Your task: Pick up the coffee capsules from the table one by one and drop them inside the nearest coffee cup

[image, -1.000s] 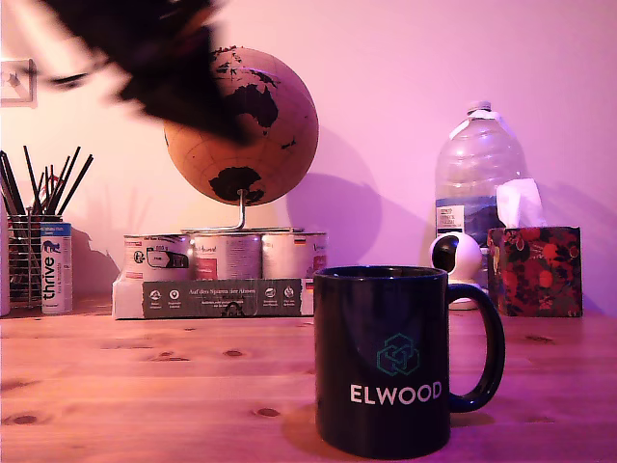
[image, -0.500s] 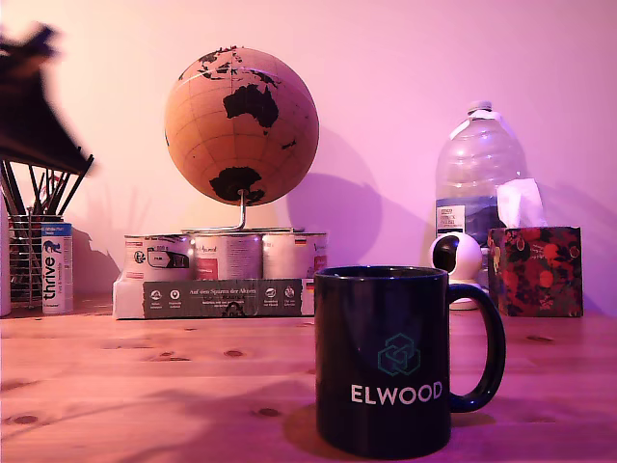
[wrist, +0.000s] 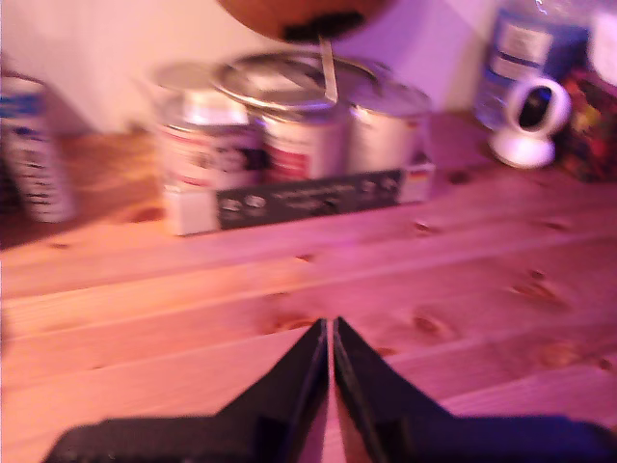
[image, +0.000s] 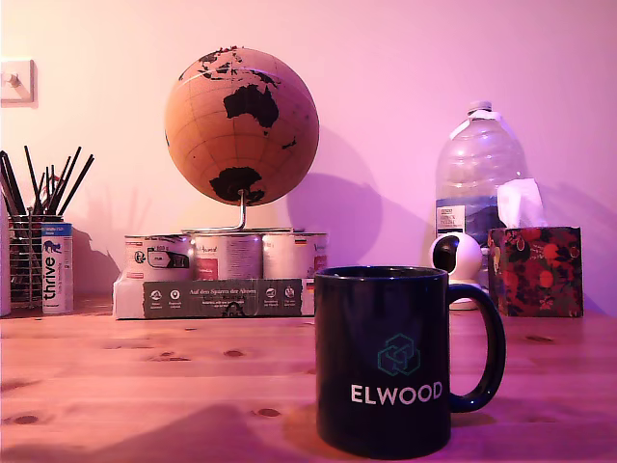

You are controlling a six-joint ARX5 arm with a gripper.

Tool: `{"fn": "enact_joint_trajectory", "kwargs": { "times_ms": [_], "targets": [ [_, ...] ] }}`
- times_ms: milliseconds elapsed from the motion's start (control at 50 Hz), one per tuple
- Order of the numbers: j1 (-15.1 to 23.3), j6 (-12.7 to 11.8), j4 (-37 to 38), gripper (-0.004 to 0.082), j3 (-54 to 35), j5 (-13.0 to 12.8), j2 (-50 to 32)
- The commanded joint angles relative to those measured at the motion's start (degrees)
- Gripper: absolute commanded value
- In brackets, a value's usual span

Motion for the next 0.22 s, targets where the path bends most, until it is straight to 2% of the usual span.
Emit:
{"fn": "enact_joint_trajectory", "kwargs": {
  "times_ms": [0, 200],
  "targets": [
    [0.2, -0.3, -0.5, -0.0016, -1.2, -0.5, -2.3],
    [0.2, -0.3, -2.0, -0.0016, -1.2, -0.9, -8.4]
  ]
}}
